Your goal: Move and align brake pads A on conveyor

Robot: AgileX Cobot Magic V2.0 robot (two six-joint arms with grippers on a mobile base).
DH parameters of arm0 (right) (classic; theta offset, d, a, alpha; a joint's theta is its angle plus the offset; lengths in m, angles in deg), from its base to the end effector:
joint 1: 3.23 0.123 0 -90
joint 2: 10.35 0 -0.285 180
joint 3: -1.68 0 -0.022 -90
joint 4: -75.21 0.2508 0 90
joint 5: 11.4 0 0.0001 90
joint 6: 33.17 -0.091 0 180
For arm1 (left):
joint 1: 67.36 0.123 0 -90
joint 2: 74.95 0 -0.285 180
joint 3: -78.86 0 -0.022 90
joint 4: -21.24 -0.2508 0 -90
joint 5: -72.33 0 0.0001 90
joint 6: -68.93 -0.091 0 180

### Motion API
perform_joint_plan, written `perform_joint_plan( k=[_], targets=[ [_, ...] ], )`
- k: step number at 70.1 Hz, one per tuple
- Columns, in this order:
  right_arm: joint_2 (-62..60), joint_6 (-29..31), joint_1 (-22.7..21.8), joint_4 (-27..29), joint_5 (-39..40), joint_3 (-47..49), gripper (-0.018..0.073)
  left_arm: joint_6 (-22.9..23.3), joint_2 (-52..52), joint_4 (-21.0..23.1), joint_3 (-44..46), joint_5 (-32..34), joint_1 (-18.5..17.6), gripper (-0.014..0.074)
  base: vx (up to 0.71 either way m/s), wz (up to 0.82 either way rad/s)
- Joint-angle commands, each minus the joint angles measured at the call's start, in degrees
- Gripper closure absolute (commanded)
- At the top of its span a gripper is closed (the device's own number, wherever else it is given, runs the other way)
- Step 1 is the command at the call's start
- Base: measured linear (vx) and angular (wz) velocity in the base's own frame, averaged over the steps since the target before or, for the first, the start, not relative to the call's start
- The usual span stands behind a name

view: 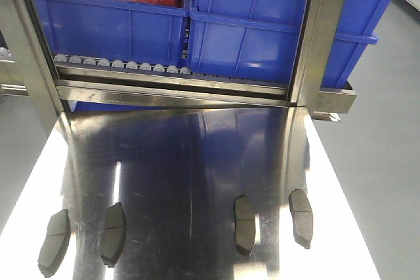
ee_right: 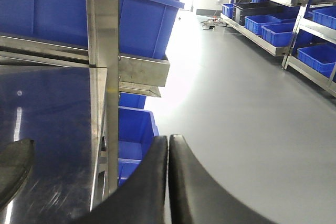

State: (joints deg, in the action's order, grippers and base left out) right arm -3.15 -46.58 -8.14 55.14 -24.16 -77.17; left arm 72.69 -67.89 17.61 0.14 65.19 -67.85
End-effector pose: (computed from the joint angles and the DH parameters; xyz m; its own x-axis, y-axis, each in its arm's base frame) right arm 0.0550 -0.0117 0.1851 -0.1561 -0.0947 -0.9832 0.1441 0.9826 -0.1175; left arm 0.0565 0.0002 0.1937 -0.0507 -0.0023 -0.9987 0.0006 1.0000 -0.0024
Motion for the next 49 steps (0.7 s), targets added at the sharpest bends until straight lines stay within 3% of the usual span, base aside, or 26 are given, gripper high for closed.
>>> perform_joint_plan(
  k=[1,27,49],
  targets=[
    [-0.70,0.27,-0.25,-0.83,4.06,-0.63,0.0571,0.05,-0.80,0.37,-1.03,4.35,0.02,0.0602,0.00,0.00],
    [-0.70,0.27,-0.25,-0.83,4.06,-0.63,0.0571,0.05,-0.81,0.37,-1.03,6.84,0.02,0.0602,0.00,0.00],
    [-0.70,0.27,-0.25,-0.83,4.06,-0.63,0.0571,0.26,-0.81,0.98,-0.19,24.52,0.02,0.0602,0.00,0.00]
  ],
)
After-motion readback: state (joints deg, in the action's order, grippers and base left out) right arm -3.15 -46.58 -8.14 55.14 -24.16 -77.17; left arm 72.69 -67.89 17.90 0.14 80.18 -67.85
